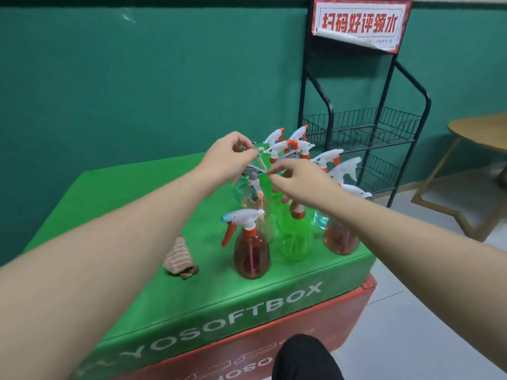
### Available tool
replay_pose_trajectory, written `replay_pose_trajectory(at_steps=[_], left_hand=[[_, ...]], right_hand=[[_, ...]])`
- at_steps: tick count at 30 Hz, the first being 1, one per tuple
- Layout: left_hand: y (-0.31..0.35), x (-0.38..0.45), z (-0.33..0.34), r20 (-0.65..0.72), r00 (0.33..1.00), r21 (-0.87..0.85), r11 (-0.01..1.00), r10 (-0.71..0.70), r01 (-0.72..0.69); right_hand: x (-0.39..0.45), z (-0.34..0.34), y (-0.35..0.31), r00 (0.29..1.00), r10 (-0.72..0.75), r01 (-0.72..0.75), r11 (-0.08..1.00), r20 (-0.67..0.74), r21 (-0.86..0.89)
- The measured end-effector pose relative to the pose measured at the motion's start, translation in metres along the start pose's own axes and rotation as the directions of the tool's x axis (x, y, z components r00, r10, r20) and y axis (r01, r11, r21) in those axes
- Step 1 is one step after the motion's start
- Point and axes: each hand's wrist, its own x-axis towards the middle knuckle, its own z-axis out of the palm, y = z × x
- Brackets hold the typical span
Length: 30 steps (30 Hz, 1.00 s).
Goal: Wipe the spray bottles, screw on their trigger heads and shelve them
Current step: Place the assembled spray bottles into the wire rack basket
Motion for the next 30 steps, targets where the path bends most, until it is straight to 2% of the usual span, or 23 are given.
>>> replay_pose_trajectory(at_steps=[5,9,13,17,23,27,30], left_hand=[[-0.004,0.095,0.020,0.088,0.996,-0.034,0.999,0.004,-0.001],[-0.002,0.140,0.028,0.179,0.979,-0.102,0.988,-0.097,0.117],[0.023,0.163,0.016,0.306,0.928,-0.106,0.961,-0.211,0.254],[0.058,0.178,0.004,0.394,0.886,-0.080,0.951,-0.246,0.300],[0.088,0.203,0.017,0.415,0.853,-0.030,0.932,-0.317,0.361],[0.085,0.228,0.051,0.345,0.853,0.004,0.910,-0.391,0.415],[0.079,0.250,0.081,0.246,0.861,0.060,0.894,-0.445,0.445]], right_hand=[[0.079,-0.018,0.006,0.995,0.087,-0.087,0.996,0.039,0.006],[0.128,-0.033,0.013,0.975,0.204,-0.208,0.978,0.090,0.032],[0.151,-0.065,-0.006,0.934,0.322,-0.332,0.942,0.156,0.039],[0.166,-0.112,-0.025,0.903,0.401,-0.409,0.912,0.152,0.025],[0.191,-0.168,-0.011,0.872,0.454,-0.471,0.880,0.182,0.065],[0.223,-0.187,0.032,0.882,0.418,-0.437,0.898,0.216,0.046],[0.255,-0.190,0.073,0.875,0.376,-0.407,0.912,0.305,0.042]])
